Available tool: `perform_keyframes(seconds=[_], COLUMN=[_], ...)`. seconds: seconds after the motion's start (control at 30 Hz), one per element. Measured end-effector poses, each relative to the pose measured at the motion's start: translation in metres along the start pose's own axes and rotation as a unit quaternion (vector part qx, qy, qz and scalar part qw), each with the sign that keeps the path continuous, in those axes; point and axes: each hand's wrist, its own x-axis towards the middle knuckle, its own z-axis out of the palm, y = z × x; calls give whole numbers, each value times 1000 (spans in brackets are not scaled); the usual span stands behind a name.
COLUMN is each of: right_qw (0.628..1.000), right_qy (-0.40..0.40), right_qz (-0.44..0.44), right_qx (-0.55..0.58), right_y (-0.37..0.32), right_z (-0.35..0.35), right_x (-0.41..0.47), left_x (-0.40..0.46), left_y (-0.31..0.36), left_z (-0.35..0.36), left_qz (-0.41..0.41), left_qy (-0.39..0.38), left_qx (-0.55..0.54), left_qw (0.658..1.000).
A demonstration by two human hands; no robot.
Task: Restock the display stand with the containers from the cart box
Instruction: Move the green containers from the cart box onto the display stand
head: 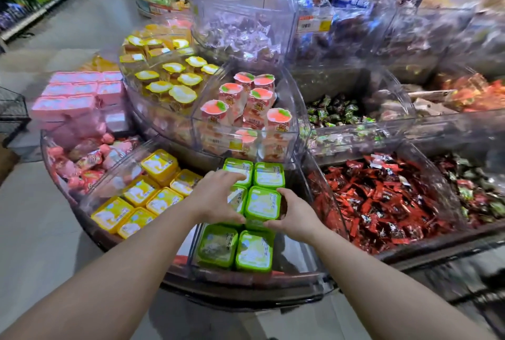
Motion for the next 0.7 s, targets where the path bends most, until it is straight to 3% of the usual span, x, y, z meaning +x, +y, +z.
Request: perform_keyframes(seconds=[0.13,0.33,0.53,0.7], right_qw=[1000,980,954,932], right_qy=[9,158,239,285], right_qz=[-1,-55,54,161], right_qx=[2,-111,-174,-157], right_y=[-1,8,86,195], right_z=[-11,-52,-120,-189], right_x=[-11,-27,-61,-129], left_x=[9,38,78,102], left_y=[4,72,189,341], left_z=[3,-1,19,63], left_qz=[9,15,96,176], left_qy=[3,79,105,86], left_qx=[7,98,149,145], left_qw=[1000,992,979,970])
